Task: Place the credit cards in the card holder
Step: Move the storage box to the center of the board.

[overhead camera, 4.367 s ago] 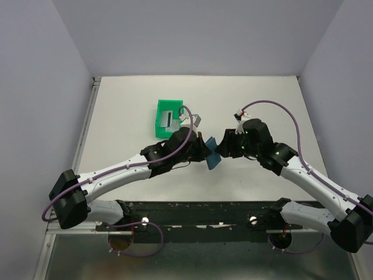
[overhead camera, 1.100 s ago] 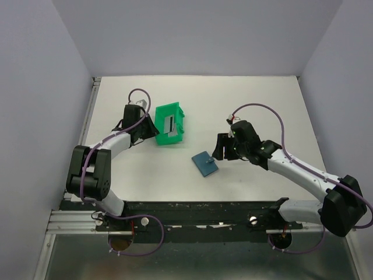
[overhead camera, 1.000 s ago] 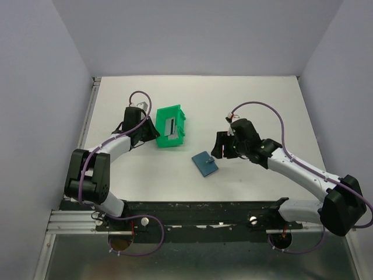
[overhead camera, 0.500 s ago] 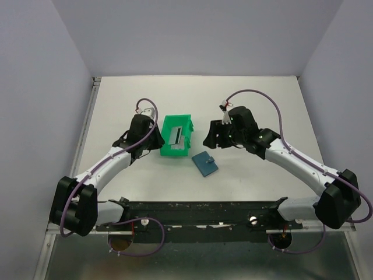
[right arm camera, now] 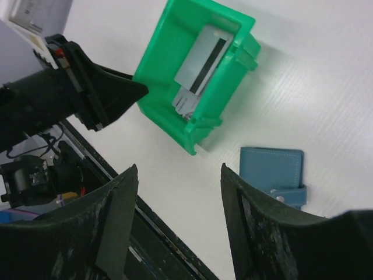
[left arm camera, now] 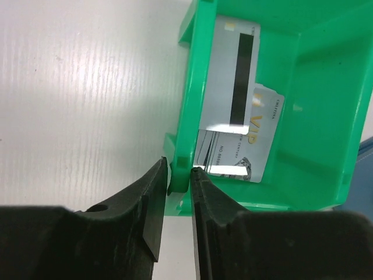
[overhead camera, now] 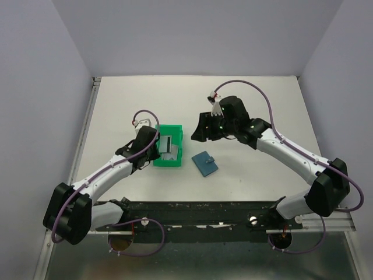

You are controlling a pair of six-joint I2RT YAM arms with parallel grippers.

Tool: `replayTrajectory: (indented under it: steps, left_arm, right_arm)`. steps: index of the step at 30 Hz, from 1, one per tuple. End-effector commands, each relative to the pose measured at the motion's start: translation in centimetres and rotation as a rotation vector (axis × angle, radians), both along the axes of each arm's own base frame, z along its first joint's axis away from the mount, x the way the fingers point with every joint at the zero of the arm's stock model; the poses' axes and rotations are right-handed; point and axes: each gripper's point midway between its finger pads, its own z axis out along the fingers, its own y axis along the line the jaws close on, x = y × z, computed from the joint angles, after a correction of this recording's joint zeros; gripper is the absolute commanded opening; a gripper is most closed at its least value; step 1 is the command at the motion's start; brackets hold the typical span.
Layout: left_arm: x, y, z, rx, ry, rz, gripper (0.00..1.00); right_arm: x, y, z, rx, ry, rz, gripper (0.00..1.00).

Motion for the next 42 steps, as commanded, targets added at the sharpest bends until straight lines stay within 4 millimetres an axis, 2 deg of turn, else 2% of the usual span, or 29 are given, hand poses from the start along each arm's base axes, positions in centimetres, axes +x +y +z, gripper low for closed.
replayTrajectory:
  steps: [1, 4, 13, 15, 20, 24, 30, 38, 42]
  left_arm:
    - [-0.9, 1.2, -0.4, -0.007, -0.015, 0.123, 0.38]
    - [-1.6, 0.9, -0.6, -0.057, -0.018, 0.137, 0.43]
    - [-2.6, -0.9, 0.9, -0.224, -0.074, 0.112, 0.45]
    - [-2.6, -1.4, 1.2, -0.245, -0.081, 0.095, 0.45]
    - [-2.5, -2.8, 1.0, -0.282, -0.071, 0.045, 0.45]
    - [-2.8, -4.0, 0.4, -0.308, -0.051, 0.012, 0.45]
    - [-3.5, -5.1, 1.8, -0.358, -0.1, -0.032, 0.45]
    - [-4.0, -3.7, 4.1, -0.356, -0.184, -0.017, 0.47]
    - [-3.7, -2.8, 4.6, -0.305, -0.207, -0.008, 0.49]
  right_arm:
    - [-0.6, 3.0, 1.1, 0.018, 0.019, 0.071, 0.66]
    - [-0.3, 4.5, 1.2, 0.023, 0.039, 0.073, 0.64]
    - [-0.1, 9.2, 0.0, -0.01, 0.097, 0.114, 0.56]
    - [0.2, 9.9, -0.8, -0.035, 0.113, 0.111, 0.55]
    - [1.5, 10.2, -2.1, -0.1, 0.133, 0.066, 0.54]
    - [2.3, 9.8, -3.2, -0.153, 0.137, 0.025, 0.54]
    - [2.7, 9.8, -4.2, -0.18, 0.144, 0.012, 0.54]
    - [4.2, 11.3, -4.6, -0.2, 0.145, 0.027, 0.53]
    - [5.3, 11.9, -6.1, -0.259, 0.155, 0.029, 0.53]
